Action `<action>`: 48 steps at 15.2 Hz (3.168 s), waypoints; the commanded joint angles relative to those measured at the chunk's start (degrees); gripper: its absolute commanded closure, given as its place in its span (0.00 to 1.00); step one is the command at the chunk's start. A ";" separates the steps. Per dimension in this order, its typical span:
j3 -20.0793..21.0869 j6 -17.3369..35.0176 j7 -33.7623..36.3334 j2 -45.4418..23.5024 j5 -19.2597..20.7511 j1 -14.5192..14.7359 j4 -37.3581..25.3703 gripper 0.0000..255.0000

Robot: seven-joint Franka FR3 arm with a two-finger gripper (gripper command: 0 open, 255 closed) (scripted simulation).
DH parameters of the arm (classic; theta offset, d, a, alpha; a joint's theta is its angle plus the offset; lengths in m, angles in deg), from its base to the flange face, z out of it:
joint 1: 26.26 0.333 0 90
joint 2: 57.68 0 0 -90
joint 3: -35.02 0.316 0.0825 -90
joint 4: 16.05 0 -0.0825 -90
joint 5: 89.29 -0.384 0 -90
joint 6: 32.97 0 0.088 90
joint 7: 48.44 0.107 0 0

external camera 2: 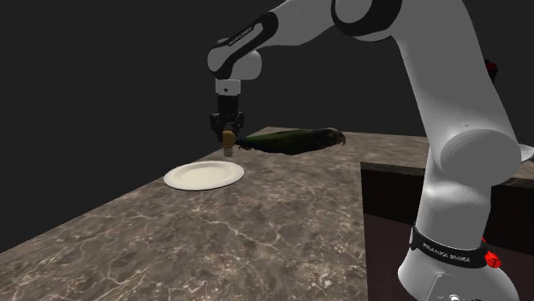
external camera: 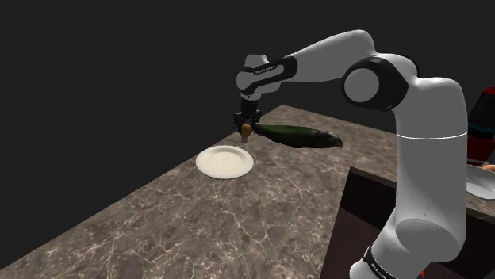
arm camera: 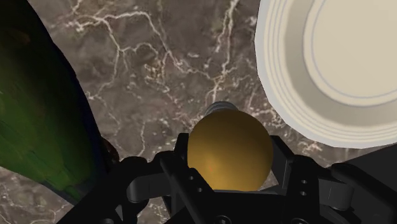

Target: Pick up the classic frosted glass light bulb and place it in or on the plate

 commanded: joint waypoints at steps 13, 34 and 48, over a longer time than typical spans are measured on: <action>0.05 -8.39 1.58 2.92 0.77 0.79 -5.55 1.00; 5.11 -0.75 17.35 12.45 4.06 11.15 11.25 1.00; 5.16 5.72 17.21 10.27 3.88 11.12 15.54 1.00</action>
